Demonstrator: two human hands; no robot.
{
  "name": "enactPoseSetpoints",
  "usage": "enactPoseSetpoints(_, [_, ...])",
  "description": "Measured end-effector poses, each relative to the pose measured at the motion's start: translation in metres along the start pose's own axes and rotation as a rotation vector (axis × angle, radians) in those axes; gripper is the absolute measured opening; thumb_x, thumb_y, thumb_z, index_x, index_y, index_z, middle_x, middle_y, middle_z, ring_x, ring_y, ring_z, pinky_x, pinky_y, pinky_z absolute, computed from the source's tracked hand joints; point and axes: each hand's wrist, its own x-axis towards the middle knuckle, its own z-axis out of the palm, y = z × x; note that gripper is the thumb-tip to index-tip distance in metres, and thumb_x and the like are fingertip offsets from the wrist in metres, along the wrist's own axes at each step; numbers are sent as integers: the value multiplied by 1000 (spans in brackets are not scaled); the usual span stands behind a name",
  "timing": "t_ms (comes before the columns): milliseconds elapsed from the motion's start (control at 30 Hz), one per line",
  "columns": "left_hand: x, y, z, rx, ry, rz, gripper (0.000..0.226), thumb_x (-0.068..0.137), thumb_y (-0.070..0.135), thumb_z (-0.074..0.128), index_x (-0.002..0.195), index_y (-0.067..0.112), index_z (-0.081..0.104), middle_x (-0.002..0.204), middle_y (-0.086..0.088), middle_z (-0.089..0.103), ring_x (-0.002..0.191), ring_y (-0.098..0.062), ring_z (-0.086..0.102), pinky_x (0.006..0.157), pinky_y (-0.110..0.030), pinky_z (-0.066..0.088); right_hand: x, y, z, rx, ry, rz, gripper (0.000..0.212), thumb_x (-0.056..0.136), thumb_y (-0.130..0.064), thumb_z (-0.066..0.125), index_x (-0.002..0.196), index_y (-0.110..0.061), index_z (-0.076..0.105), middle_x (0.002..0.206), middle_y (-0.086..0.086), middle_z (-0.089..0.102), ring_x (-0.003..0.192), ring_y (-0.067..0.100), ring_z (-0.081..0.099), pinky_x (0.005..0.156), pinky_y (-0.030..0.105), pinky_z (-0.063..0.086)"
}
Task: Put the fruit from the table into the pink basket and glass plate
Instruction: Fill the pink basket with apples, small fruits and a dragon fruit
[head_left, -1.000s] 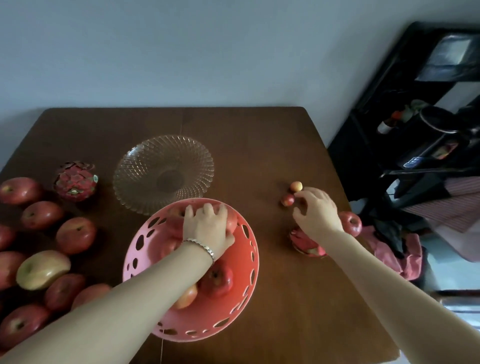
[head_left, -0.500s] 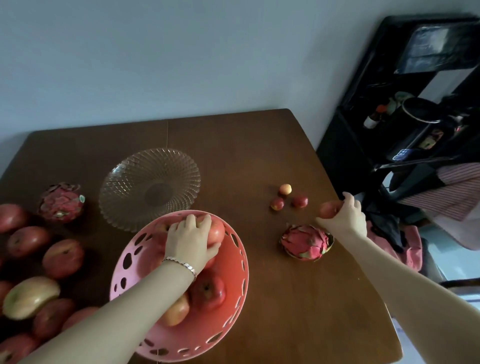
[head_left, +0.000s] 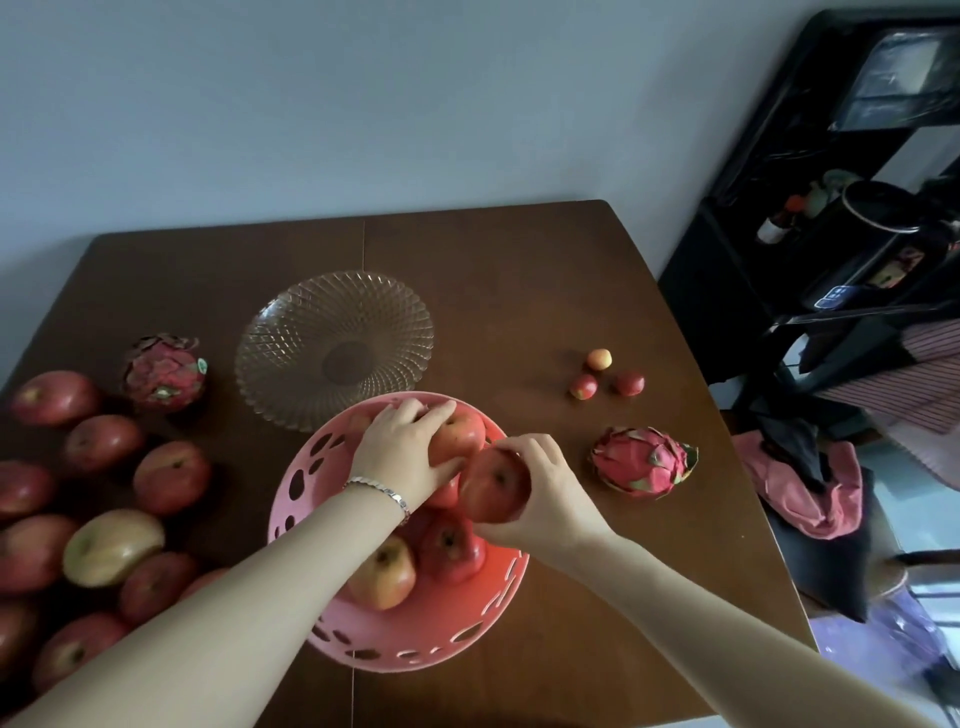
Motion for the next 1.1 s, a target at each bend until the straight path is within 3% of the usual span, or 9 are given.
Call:
enactPoseSetpoints(267, [-1,-2,0,35,6,17,70,77,47,66,139,28,41,126,-6,52,123,-25,44,110,-31,24,-1,12,28,-287,109,-10,81,54,-41,80,126,-18,51,123,-3,54,125,26,30,107,38,25])
enactPoseSetpoints(500, [-13,-3,1,94,-10,110,63,77,26,71,135,23,48,143,-15,43,124,-37,45,107,-41,35,-3,16,31,-489,142,-64,88,46,-54,82,120,-12,59,118,3,64,116,34,52,94,46,43])
enactPoseSetpoints(600, [-18,-4,2,131,31,155,65,56,10,87,117,12,65,127,-21,59,101,-40,64,88,-46,51,-1,12,29,-537,162,-81,88,44,-57,81,115,-11,62,109,4,68,104,33,59,87,46,49])
enactPoseSetpoints(667, [-17,-2,-1,87,-14,130,61,68,10,80,125,13,59,134,-18,54,112,-40,58,100,-44,44,-1,11,28,-569,160,-75,88,41,-58,82,112,-10,64,105,4,70,99,33,61,83,45,50])
enactPoseSetpoints(800, [-13,-3,5,172,-21,134,68,37,15,94,101,12,72,106,-16,71,83,-26,72,81,-43,55,0,3,23,-571,68,-53,91,58,-55,77,132,-12,49,130,4,57,122,31,44,101,42,36])
enactPoseSetpoints(867, [-15,6,1,177,-14,109,63,56,14,87,115,14,65,123,-17,62,102,-22,67,95,-42,48,1,0,19,-571,4,-23,90,67,-57,69,140,-16,36,141,-1,46,130,24,31,107,36,25])
enactPoseSetpoints(933, [-17,15,0,179,-9,66,53,88,11,57,138,17,42,151,-13,31,133,-21,41,114,-41,21,1,-3,15,-590,-36,-3,88,70,-58,67,141,-19,33,143,-4,42,131,21,27,108,33,23])
enactPoseSetpoints(1000, [-26,18,-2,139,29,40,54,91,10,50,142,17,35,156,-10,21,138,-23,32,116,-42,16,1,-8,11,-583,-54,22,87,70,-57,67,141,-19,33,144,-4,41,131,22,26,109,34,23])
enactPoseSetpoints(1100, [-57,2,-10,49,186,92,58,67,5,71,124,13,59,134,-14,55,113,-30,59,100,-45,43,-3,-27,14,-563,-41,-28,83,74,-49,68,141,-19,31,144,4,34,132,27,23,110,39,24])
